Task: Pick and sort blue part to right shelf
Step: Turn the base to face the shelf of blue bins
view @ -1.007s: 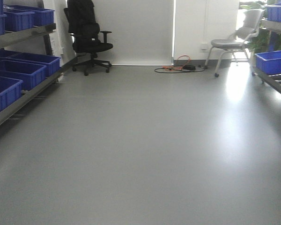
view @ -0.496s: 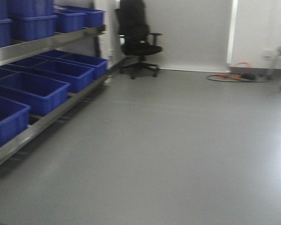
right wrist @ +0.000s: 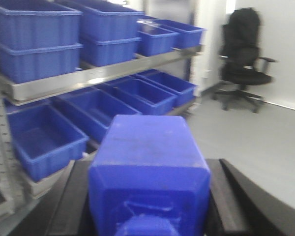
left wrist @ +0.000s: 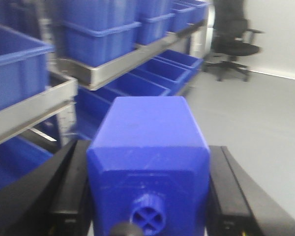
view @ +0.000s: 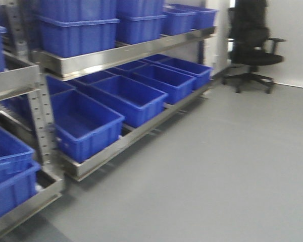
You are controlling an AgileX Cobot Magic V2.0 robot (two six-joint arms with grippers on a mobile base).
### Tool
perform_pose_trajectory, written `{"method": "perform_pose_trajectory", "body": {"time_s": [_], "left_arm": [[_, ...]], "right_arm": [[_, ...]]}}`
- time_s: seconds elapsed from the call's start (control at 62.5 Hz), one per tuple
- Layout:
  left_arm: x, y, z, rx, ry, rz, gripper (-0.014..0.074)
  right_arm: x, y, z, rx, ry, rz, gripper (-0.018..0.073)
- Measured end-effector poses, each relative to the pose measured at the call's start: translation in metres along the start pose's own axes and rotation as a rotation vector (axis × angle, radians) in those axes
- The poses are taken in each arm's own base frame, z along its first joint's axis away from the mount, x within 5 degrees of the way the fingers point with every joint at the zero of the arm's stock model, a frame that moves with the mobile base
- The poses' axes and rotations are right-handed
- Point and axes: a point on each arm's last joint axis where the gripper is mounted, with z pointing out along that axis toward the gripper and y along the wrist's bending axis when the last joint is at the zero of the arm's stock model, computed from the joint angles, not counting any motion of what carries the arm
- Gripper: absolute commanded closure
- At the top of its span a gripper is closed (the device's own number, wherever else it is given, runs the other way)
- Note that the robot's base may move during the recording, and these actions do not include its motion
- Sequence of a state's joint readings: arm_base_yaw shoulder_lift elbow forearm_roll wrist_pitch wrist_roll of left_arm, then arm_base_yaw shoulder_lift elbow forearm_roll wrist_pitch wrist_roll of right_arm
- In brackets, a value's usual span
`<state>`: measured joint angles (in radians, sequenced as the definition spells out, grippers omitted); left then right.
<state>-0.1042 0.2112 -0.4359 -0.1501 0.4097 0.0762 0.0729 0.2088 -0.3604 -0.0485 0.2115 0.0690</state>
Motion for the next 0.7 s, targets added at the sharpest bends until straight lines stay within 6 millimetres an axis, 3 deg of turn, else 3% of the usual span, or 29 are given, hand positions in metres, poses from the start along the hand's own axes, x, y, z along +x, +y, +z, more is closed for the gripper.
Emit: {"method": "perform_pose_trajectory", "body": {"time_s": [0.703], "left_arm": [[0.0, 0.0, 0.0, 0.0, 0.0, 0.0, 0.0265]], "right_arm": [[0.0, 0.0, 0.0, 0.0, 0.0, 0.0, 0.0131]]}}
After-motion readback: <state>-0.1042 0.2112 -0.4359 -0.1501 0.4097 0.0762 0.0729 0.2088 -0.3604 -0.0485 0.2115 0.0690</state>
